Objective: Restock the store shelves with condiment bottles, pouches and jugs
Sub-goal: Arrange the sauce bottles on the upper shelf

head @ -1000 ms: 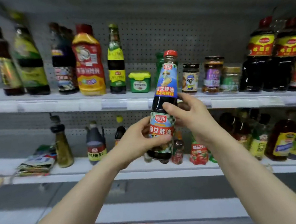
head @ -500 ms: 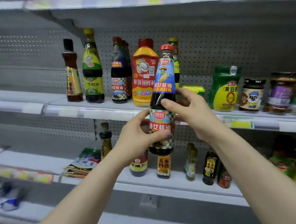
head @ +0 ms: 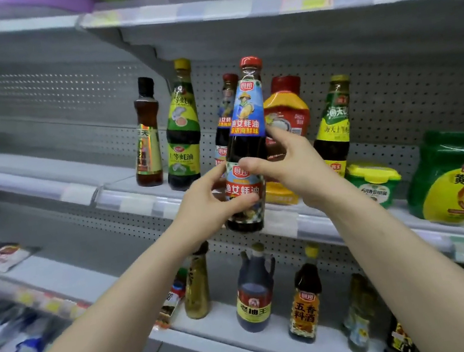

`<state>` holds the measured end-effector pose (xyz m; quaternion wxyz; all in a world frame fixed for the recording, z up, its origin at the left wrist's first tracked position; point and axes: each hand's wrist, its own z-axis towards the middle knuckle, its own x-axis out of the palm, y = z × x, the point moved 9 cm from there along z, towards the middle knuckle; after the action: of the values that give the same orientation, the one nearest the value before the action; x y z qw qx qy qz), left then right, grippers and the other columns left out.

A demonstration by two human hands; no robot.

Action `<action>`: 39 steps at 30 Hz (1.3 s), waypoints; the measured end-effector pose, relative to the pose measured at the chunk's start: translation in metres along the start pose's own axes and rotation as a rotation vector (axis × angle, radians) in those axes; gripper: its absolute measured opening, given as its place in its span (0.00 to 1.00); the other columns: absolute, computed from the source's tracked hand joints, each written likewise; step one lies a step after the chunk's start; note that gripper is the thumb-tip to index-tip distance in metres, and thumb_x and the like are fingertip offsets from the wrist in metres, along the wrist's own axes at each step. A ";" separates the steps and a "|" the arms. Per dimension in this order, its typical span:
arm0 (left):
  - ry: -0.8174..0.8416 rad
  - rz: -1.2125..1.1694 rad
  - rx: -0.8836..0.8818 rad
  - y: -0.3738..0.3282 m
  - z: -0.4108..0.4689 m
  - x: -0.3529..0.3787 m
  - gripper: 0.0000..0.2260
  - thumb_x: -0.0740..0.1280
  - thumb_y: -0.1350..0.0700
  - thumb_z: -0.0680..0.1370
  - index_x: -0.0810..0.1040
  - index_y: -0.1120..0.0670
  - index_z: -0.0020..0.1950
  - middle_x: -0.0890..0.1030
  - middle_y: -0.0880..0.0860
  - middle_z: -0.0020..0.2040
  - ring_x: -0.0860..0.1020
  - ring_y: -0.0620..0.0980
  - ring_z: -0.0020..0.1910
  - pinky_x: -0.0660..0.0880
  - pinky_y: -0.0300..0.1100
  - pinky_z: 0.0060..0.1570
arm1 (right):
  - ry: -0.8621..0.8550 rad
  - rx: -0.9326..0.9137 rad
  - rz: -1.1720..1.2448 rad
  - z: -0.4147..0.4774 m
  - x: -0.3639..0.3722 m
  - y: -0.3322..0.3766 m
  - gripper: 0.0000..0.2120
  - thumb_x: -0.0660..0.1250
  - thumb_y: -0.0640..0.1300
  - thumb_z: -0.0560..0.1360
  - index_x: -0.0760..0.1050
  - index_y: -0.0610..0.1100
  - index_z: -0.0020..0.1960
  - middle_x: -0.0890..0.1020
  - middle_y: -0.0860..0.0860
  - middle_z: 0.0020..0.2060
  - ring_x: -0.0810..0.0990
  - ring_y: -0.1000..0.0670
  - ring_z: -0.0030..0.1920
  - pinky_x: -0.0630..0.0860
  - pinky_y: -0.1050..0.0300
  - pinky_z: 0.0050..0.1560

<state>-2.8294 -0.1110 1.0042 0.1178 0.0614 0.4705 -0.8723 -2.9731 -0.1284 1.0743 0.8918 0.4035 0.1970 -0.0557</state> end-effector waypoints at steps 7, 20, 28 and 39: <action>0.054 0.012 0.060 0.018 0.040 -0.028 0.26 0.77 0.49 0.72 0.74 0.46 0.69 0.82 0.47 0.59 0.81 0.47 0.58 0.77 0.52 0.62 | -0.088 -0.020 -0.098 0.035 0.025 0.003 0.27 0.77 0.49 0.72 0.73 0.52 0.68 0.82 0.58 0.55 0.83 0.55 0.55 0.82 0.52 0.54; 0.166 -0.027 0.141 0.044 0.088 -0.052 0.30 0.76 0.54 0.73 0.69 0.42 0.72 0.81 0.43 0.59 0.80 0.39 0.56 0.78 0.43 0.59 | -0.257 0.073 -0.277 0.066 0.055 0.002 0.26 0.76 0.47 0.74 0.73 0.47 0.70 0.82 0.51 0.59 0.81 0.51 0.57 0.81 0.47 0.58; 0.169 0.014 0.170 0.052 0.107 -0.045 0.36 0.76 0.54 0.74 0.63 0.47 0.78 0.77 0.33 0.53 0.75 0.24 0.50 0.72 0.22 0.46 | -0.364 0.135 -0.302 0.073 0.052 -0.013 0.27 0.76 0.47 0.74 0.72 0.47 0.70 0.81 0.51 0.59 0.81 0.51 0.57 0.82 0.49 0.57; 0.153 0.028 0.162 0.058 0.107 -0.041 0.41 0.78 0.53 0.70 0.61 0.47 0.79 0.78 0.46 0.64 0.77 0.42 0.61 0.77 0.48 0.62 | -0.374 0.146 -0.287 0.076 0.054 -0.022 0.26 0.75 0.46 0.75 0.72 0.46 0.70 0.82 0.49 0.59 0.83 0.50 0.56 0.82 0.46 0.57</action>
<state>-2.7739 -0.2248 1.0250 0.0881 0.1437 0.4053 -0.8985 -2.9058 -0.1955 1.0829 0.8642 0.4173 0.0793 -0.2695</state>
